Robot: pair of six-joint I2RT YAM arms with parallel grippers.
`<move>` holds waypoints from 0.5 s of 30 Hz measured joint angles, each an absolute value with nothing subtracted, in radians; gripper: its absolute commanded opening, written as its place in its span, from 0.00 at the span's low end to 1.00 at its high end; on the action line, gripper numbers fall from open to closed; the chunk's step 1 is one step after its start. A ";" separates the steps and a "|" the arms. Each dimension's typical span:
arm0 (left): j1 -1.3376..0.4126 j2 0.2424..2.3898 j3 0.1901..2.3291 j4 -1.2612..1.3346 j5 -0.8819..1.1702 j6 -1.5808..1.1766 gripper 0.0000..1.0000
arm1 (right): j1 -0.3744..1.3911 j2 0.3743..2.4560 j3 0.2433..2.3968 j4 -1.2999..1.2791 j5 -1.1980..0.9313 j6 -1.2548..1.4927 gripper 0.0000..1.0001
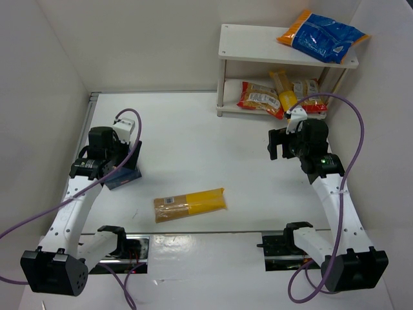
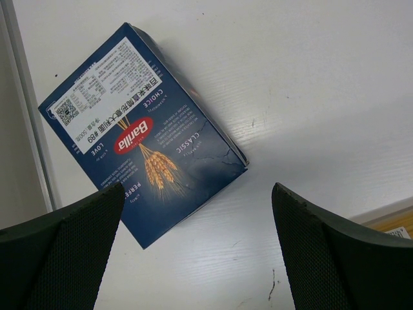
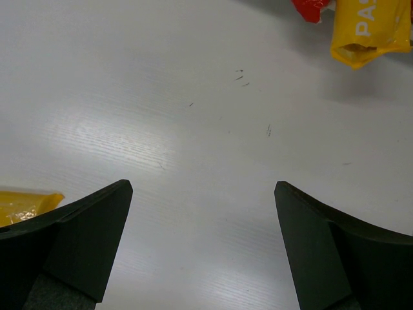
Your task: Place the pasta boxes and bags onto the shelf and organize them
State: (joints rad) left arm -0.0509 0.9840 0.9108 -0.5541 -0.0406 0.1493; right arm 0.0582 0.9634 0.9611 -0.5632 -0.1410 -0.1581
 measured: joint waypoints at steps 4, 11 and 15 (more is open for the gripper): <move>-0.051 0.984 0.911 -0.554 -0.041 0.149 1.00 | 0.058 0.963 0.961 -0.564 -0.157 -0.168 1.00; -0.051 0.984 0.911 -0.554 -0.041 0.149 1.00 | 0.058 0.963 0.961 -0.566 -0.179 -0.178 1.00; -0.051 0.984 0.911 -0.554 -0.041 0.149 1.00 | 0.058 0.963 0.961 -0.570 -0.186 -0.181 1.00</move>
